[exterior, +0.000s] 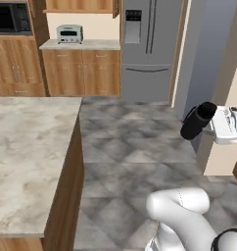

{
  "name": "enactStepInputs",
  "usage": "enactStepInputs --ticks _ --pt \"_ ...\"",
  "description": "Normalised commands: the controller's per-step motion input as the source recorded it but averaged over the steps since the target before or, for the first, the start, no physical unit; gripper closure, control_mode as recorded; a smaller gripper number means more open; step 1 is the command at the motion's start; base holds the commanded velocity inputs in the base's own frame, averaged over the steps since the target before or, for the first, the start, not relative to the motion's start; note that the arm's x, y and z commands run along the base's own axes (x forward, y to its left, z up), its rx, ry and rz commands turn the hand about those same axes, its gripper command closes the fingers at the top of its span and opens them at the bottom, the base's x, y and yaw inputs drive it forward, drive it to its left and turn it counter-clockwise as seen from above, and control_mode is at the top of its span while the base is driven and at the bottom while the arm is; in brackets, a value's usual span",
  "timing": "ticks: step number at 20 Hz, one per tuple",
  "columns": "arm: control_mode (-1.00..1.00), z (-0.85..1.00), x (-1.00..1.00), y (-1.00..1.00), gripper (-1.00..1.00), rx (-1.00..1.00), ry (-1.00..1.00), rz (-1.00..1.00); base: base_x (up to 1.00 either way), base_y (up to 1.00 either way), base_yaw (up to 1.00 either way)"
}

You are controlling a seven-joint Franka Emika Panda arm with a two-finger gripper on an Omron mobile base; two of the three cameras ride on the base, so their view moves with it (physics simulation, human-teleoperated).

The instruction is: Pick the water bottle from the counter and place it in the open cabinet.

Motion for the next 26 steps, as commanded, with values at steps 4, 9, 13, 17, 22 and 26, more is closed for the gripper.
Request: enactStepInputs --ticks 4,9,13,17,22,26 --pt "1.00 0.00 0.00 0.00 1.00 0.00 0.00 0.00 1.00 -0.03 0.18" --pt "1.00 0.00 0.00 0.00 1.00 0.00 0.00 0.00 0.99 -0.09 0.17" --pt "1.00 0.00 0.00 0.00 1.00 0.00 0.00 0.00 1.00 -0.25 0.21" --pt "1.00 0.00 0.00 0.00 1.00 0.00 0.00 0.00 1.00 -0.36 0.27" --pt "1.00 0.00 0.00 0.00 1.00 0.00 0.00 0.00 0.99 -0.43 0.29" --pt "1.00 0.00 0.00 0.00 1.00 0.00 0.00 0.00 0.96 -0.52 0.29"
